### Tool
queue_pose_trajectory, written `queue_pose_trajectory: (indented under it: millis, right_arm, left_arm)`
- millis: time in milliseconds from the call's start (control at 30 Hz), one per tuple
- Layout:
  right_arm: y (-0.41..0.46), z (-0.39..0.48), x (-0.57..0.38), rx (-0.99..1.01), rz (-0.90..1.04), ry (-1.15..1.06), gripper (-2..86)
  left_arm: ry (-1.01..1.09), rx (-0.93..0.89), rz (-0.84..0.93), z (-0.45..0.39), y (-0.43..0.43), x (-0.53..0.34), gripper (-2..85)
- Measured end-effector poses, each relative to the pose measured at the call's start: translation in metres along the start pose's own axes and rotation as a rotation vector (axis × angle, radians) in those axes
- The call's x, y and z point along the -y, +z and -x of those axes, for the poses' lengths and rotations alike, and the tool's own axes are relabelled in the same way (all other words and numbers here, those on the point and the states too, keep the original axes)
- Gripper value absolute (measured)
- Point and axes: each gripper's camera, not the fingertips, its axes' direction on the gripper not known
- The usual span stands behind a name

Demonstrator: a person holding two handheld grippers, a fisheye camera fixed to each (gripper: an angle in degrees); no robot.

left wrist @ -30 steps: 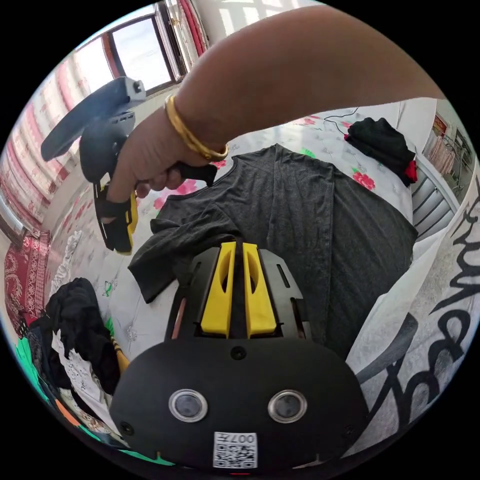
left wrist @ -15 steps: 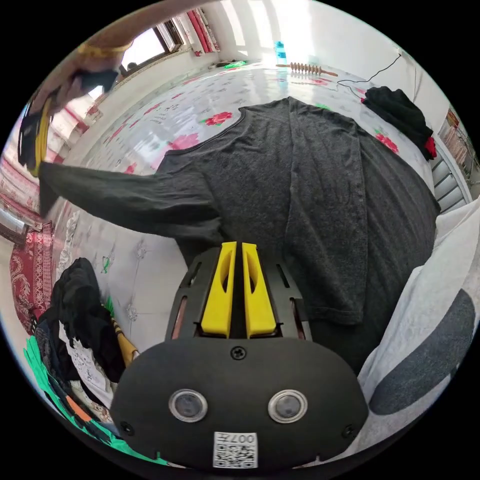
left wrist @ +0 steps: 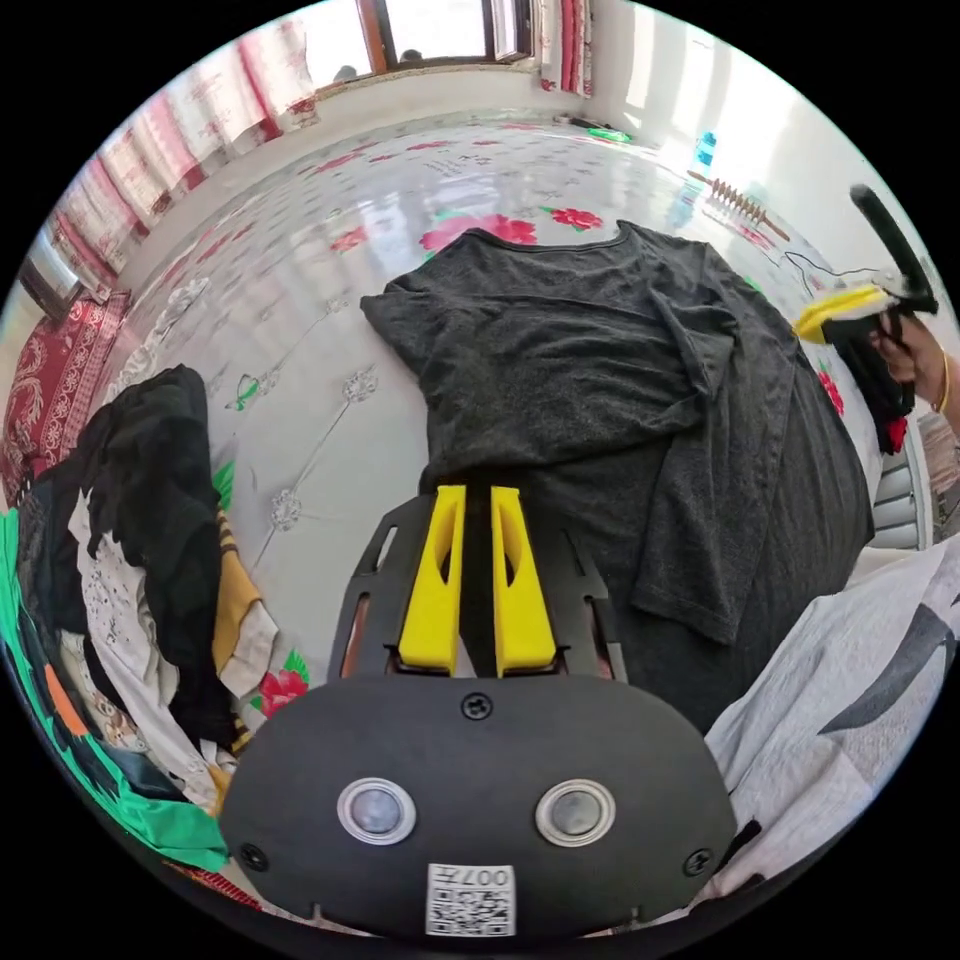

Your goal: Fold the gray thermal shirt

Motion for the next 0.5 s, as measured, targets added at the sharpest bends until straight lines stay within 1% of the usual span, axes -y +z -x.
queue_pose_trajectory:
  millis: [100, 167, 300, 400, 500]
  right_arm:
    - [-0.006, -0.001, -0.005, -0.060, -0.052, 0.023, 3.3]
    - [-0.018, -0.004, 0.012, -0.122, -0.098, -0.007, 3.8]
    - [-0.026, -0.020, 0.057, -0.130, -0.145, -0.028, 4.8]
    - [-0.012, -0.037, 0.097, -0.157, -0.116, -0.019, 5.5]
    - [0.018, -0.047, 0.126, -0.156, -0.004, -0.045, 5.5]
  left_arm:
    - [-0.012, 0.010, 0.004, 0.007, -0.009, -0.004, 2.0]
    - [-0.013, 0.011, 0.002, 0.009, -0.015, -0.004, 1.8]
    - [-0.015, 0.050, 0.014, 0.012, -0.026, 0.000, 1.2]
    - [-0.030, 0.056, 0.040, 0.015, -0.026, 0.002, 0.6]
    - [-0.062, 0.064, 0.079, 0.021, -0.024, 0.003, -0.3]
